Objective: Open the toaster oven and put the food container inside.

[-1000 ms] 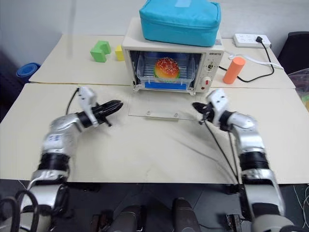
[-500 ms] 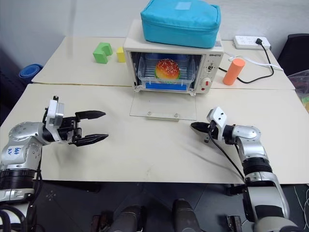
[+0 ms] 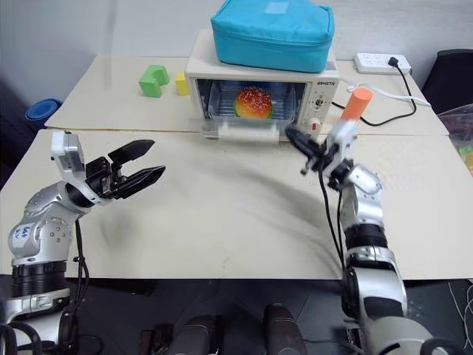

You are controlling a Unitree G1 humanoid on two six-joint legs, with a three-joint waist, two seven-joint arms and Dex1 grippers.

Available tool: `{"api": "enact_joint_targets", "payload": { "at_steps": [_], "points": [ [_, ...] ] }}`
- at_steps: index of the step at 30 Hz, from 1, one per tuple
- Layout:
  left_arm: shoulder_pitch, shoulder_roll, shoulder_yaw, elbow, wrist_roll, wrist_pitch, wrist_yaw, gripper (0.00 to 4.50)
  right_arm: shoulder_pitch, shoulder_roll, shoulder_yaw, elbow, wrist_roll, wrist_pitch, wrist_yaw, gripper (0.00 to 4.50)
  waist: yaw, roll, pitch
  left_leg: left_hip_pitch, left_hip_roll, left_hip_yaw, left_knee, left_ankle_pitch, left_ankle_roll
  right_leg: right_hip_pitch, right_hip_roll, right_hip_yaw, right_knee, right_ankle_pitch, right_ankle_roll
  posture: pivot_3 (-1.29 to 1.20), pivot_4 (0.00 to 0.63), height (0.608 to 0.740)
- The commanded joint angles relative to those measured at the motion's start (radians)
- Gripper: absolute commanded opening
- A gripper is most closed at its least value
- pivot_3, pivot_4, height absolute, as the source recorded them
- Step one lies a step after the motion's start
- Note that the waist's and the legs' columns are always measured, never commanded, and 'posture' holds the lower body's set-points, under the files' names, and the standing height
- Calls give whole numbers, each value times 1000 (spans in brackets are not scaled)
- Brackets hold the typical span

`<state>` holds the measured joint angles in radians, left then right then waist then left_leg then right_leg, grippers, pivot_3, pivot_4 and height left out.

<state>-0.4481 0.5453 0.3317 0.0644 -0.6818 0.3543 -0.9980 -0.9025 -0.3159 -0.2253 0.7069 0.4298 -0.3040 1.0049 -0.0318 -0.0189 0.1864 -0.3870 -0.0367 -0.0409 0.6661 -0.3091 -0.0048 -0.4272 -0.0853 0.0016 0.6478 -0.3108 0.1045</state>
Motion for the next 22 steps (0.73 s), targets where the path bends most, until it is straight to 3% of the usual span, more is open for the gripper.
{"api": "enact_joint_targets", "payload": {
  "at_steps": [1, 2, 5, 10, 13, 14, 17, 22],
  "points": [
    [-5, -7, 23, -8, 28, -50, 65, 4457, -50, 6, -39, -36, 58, 51, -31, 0, 1, 0, 0, 0, 0, 0, 0, 0, 0, 0, 0, 0, 0, 0, 0, 0, 150, 740],
    [1, 4, 14, -6, 52, -70, 64, 4457, -43, -6, -33, -61, 68, 84, -11, 0, 5, 0, 0, 0, 0, 0, -1, 0, 0, 0, 0, 0, 1, 0, 0, 0, 150, 740],
    [34, 54, -10, -5, 122, -118, 42, 4500, 37, -73, 15, -184, 71, 186, 93, 546, 6, 0, 0, -2, -1, -3, -1, 0, 0, 1, -1, -2, 0, 0, 0, 0, 150, 740],
    [122, 155, -29, 19, 179, -190, -65, 4500, 264, -210, 115, -433, 48, 285, 237, 2237, 5, 0, 0, -3, -3, -2, -2, -2, 3, 0, -3, -2, -2, 0, 0, 0, 150, 740],
    [214, 221, -30, 37, 224, -232, -126, 4500, 443, -284, 163, -545, 19, 251, 338, 3185, 1, 1, 0, -2, -2, 1, -2, -2, 3, 0, -3, 0, -2, 0, 0, 0, 150, 740],
    [250, 236, -27, 37, 241, -257, -137, 4500, 496, -298, 165, -572, 17, 240, 354, 3673, 1, 1, 0, 0, -1, 1, -2, -2, 3, 0, -2, 1, -4, 0, 0, 0, 150, 740],
    [338, 243, -10, 9, 258, -295, -129, 4500, 586, -313, 150, -603, 16, 210, 357, 4460, 3, 1, 0, 1, -1, 2, -2, -2, 3, 1, -2, 1, -3, 0, 0, 0, 150, 740],
    [448, 229, 24, -38, 262, -333, -84, 4500, 666, -316, 120, -621, 3, 165, 303, 4486, 6, 1, 0, 1, -1, 1, -2, -2, 3, 1, -2, 2, -4, 0, 0, 0, 150, 740]
  ]
}}
